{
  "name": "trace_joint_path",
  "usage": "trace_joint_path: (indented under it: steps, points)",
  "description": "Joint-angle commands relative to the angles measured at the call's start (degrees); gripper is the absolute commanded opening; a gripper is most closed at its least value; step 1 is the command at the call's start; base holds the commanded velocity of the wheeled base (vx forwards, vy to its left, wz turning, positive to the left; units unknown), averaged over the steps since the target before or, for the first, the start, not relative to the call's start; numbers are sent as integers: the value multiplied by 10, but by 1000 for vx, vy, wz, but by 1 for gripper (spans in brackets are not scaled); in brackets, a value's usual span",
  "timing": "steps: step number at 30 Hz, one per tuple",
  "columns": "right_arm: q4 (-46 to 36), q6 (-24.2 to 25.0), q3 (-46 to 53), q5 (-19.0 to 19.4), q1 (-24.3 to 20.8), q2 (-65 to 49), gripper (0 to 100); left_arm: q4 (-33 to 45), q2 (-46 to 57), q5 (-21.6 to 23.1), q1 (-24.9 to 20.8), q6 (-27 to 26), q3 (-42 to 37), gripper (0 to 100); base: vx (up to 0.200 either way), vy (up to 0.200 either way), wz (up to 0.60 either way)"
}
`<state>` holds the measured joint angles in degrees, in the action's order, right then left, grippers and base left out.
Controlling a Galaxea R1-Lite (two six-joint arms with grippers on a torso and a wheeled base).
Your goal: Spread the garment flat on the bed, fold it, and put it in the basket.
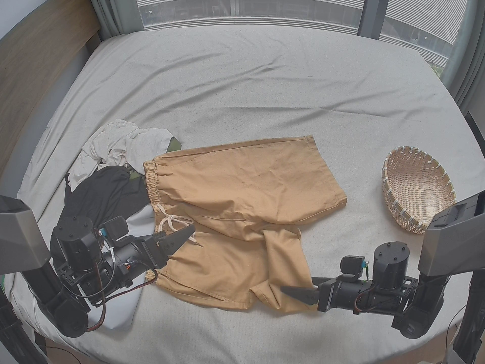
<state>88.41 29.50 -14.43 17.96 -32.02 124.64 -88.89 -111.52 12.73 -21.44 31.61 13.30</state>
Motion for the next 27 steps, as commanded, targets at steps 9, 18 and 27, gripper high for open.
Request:
trace_joint_path:
  steps: [9, 18, 27]
  points:
    - [-1, -1, -98, -28, 78, 71, 100, 0, -2, -2, -1, 0, 1, 100, 0, 0, 0]
    - [-2, 0, -155, -35, 73, 104, 100, 0, -5, -2, -3, 0, 3, 100, 0, 0, 0]
    - [-1, 2, -174, -32, 65, 112, 0, 0, -5, -2, -10, 0, 4, 100, 0, 0, 0]
